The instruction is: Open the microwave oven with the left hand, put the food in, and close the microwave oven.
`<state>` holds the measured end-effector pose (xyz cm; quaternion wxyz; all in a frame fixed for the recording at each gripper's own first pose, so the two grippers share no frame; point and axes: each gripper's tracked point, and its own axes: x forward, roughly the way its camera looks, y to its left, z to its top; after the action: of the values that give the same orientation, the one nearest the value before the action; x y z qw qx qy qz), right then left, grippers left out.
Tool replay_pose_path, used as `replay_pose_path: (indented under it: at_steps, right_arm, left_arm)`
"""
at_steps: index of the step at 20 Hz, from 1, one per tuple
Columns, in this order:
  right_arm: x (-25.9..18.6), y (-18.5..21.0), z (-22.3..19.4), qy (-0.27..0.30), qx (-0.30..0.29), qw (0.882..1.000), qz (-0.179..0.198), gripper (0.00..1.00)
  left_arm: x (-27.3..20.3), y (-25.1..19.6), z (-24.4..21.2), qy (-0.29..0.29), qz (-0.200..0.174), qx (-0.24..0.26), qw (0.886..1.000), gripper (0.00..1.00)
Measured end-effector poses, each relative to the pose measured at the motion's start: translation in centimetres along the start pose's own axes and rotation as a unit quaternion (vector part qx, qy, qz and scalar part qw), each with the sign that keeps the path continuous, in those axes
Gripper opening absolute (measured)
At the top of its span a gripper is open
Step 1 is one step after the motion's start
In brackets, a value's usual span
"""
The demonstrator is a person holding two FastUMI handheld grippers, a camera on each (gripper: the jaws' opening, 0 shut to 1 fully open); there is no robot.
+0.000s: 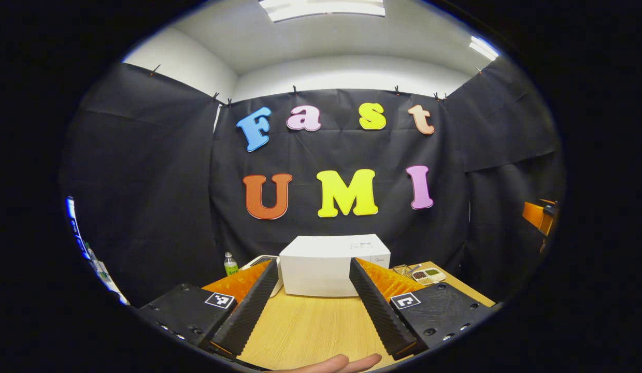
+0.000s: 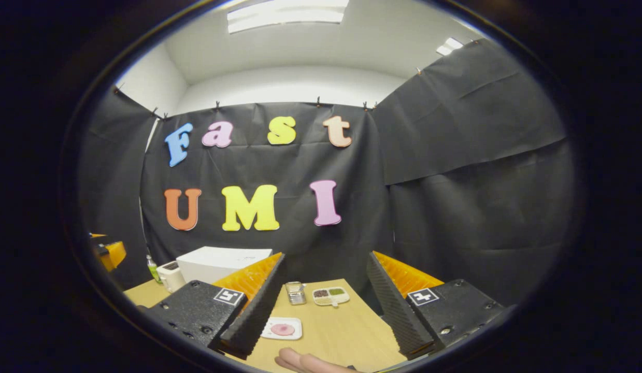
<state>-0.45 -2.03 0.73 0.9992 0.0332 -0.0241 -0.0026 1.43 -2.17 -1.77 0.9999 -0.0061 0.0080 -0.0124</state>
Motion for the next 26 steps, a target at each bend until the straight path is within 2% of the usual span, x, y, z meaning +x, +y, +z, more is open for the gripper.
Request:
replay_pose_path:
  at_steps: [4,5,6,7,8,9,10,11,13,14,15,16,17,18,19,20,21,25,26]
  right_arm:
    - [0.8,-0.8,-0.4,-0.012,0.016,1.0,0.0,1.0]
    - [1.1,-1.0,-0.6,-0.013,0.018,1.0,0.0,0.92]
    - [1.5,-1.2,-0.8,-0.013,0.02,1.0,0.001,1.0]
    - [1.8,-1.2,-1.1,-0.013,0.022,1.0,0.006,1.0]
    - [2.3,-1.2,-1.4,-0.013,0.024,1.0,0.01,0.92]
    - [2.8,-1.3,-1.8,-0.01,0.026,1.0,0.011,0.92]
    - [3.1,-1.5,-2.2,-0.01,0.028,0.999,0.014,1.0]
    - [3.5,-1.6,-2.3,-0.011,0.031,0.999,0.015,0.92]
    - [4.5,-2.1,-2.8,-0.009,0.035,0.999,0.015,0.92]
    - [4.8,-2.2,-3.0,-0.008,0.035,0.999,0.017,1.0]
    - [5.1,-2.4,-3.2,-0.007,0.035,0.999,0.017,1.0]
    - [5.5,-2.7,-3.4,-0.006,0.034,0.999,0.016,0.92]
    - [5.8,-3.0,-3.6,-0.004,0.033,0.999,0.015,0.92]
    - [6.3,-3.4,-3.7,-0.003,0.032,0.999,0.013,1.0]
    - [6.5,-3.8,-3.9,-0.002,0.029,1.0,0.011,0.92]
    - [6.7,-4.3,-4.2,-0.002,0.026,1.0,0.009,1.0]
    - [6.9,-4.6,-4.1,-0.004,0.023,1.0,0.008,0.92]
    - [8.0,-5.9,-4.6,-0.009,0.015,1.0,0.001,0.92]
    - [8.1,-6.1,-5.0,-0.008,0.016,1.0,0.0,1.0]
  left_arm:
    - [2.4,-0.1,-1.1,-0.008,0.011,-0.006,1.0,0.93]
    - [3.5,-0.3,-1.7,-0.006,0.014,-0.002,1.0,0.93]
    - [4.5,-0.9,-2.6,-0.001,0.012,0.001,1.0,0.93]
    - [5.7,-1.7,-3.4,0.001,0.004,0.0,1.0,0.94]
    - [6.9,-2.5,-4.0,0.0,-0.002,-0.005,1.0,0.94]
    - [8.3,-3.3,-4.7,-0.003,-0.007,-0.01,1.0,0.94]
    - [9.7,-4.2,-5.8,0.0,-0.014,-0.013,1.0,0.94]
    - [11.0,-5.4,-6.8,0.005,-0.024,-0.014,1.0,0.93]
    - [14.0,-8.0,-9.1,0.015,-0.046,-0.008,0.999,0.93]
    - [15.4,-9.2,-10.1,0.018,-0.054,-0.004,0.998,0.93]
    - [17.0,-10.4,-11.2,0.024,-0.064,0.0,0.998,0.94]
    - [18.5,-11.7,-12.7,0.034,-0.073,0.0,0.997,0.94]
    - [20.2,-12.8,-14.0,0.043,-0.078,-0.002,0.996,0.94]
    - [21.7,-13.9,-15.1,0.048,-0.084,-0.005,0.995,0.93]
    - [23.3,-14.6,-16.1,0.054,-0.087,-0.006,0.995,0.94]
    - [24.8,-15.1,-17.1,0.055,-0.085,-0.006,0.995,0.93]
    - [26.2,-15.6,-18.0,0.057,-0.088,-0.003,0.994,0.94]
    - [31.2,-16.6,-22.1,0.09,-0.075,-0.012,0.993,0.94]
    - [32.2,-16.3,-22.8,0.095,-0.068,-0.014,0.993,0.94]
